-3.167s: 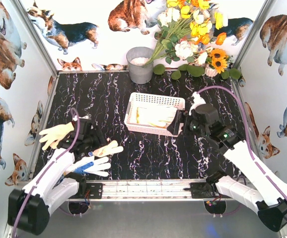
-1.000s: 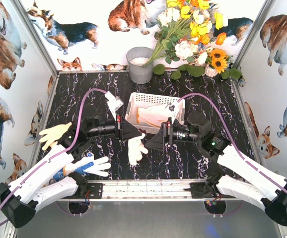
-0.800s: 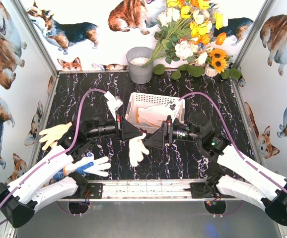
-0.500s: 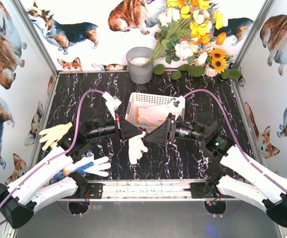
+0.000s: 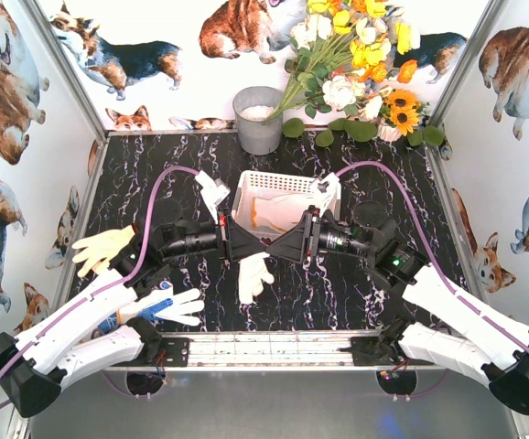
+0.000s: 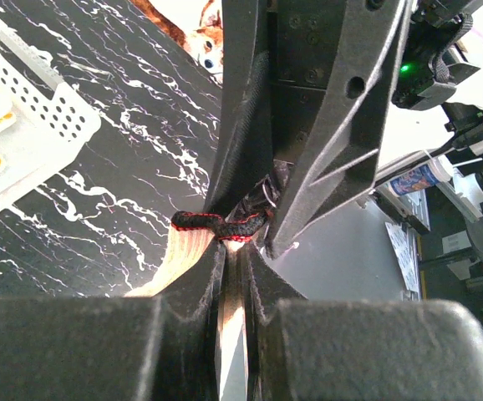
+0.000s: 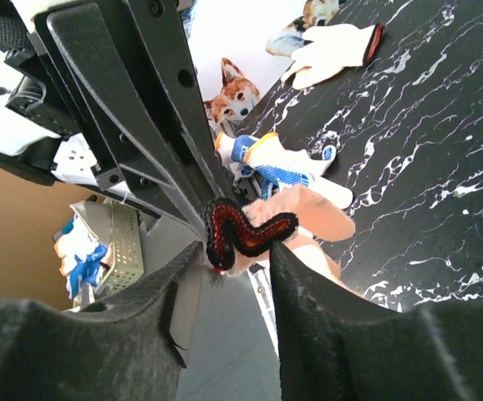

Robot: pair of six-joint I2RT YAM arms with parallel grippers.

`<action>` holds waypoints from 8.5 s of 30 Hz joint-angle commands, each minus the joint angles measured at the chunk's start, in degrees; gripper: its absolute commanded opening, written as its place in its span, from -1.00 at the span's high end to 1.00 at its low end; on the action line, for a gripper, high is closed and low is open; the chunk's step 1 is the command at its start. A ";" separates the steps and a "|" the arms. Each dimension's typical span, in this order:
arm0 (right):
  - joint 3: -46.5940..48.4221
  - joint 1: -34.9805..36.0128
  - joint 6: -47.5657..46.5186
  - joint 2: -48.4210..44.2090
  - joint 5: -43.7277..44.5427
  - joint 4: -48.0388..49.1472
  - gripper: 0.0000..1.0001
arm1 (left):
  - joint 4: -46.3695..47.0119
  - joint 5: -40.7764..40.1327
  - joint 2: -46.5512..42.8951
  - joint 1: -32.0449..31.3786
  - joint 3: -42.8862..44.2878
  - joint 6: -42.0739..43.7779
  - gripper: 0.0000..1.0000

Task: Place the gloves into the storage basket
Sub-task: Place the glove at the center of the board, then adjust the glove at the center of the board.

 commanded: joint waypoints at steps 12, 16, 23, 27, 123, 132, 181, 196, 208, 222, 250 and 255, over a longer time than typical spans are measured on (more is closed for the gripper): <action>0.54 0.65 2.03 -0.57 -5.25 9.61 0.92 | 3.46 -0.22 -0.60 -1.99 -0.61 -0.22 1.00; 0.47 0.65 0.08 -1.95 -4.09 6.93 1.00 | 0.14 -2.81 -2.68 -1.98 -0.78 1.37 0.81; 2.15 0.56 -3.75 -1.81 -6.53 -0.69 1.00 | -5.28 -8.28 -7.93 -1.92 -1.91 3.92 -0.13; 4.05 0.58 -6.10 -1.42 -9.44 -6.29 1.00 | -6.87 -9.60 -9.96 -1.90 -2.29 5.47 -0.52; -11.89 9.37 24.51 -1.71 18.67 -27.61 -0.29 | -16.08 -25.13 -0.23 -9.98 -18.89 -4.42 -0.28; -19.31 12.55 38.91 -1.75 18.61 -20.84 -0.19 | -12.90 -22.53 2.44 -9.98 -23.36 -8.40 -0.13; -15.71 8.79 25.90 16.13 44.01 -11.71 1.00 | -9.43 -23.74 -0.13 -9.94 -27.42 -13.12 0.29; -10.78 9.03 21.34 10.29 33.94 -21.12 -0.02 | 3.14 -17.48 2.42 -11.36 -28.15 -15.57 0.24; -18.08 17.07 32.28 15.49 26.30 -6.53 0.10 | 7.36 -14.96 7.68 -11.82 -29.74 -16.06 0.36; -11.94 16.96 25.82 24.81 31.34 -12.78 0.73 | 6.37 -14.61 10.64 -12.17 -31.88 -15.05 0.35; 8.75 5.91 -0.01 6.48 33.31 -38.11 -0.37 | -41.25 -46.58 -3.63 26.88 -0.93 4.13 -0.97; 12.10 0.55 -1.19 6.34 35.80 -41.93 -0.37 | -33.93 -46.56 2.17 41.87 -5.17 2.80 -0.71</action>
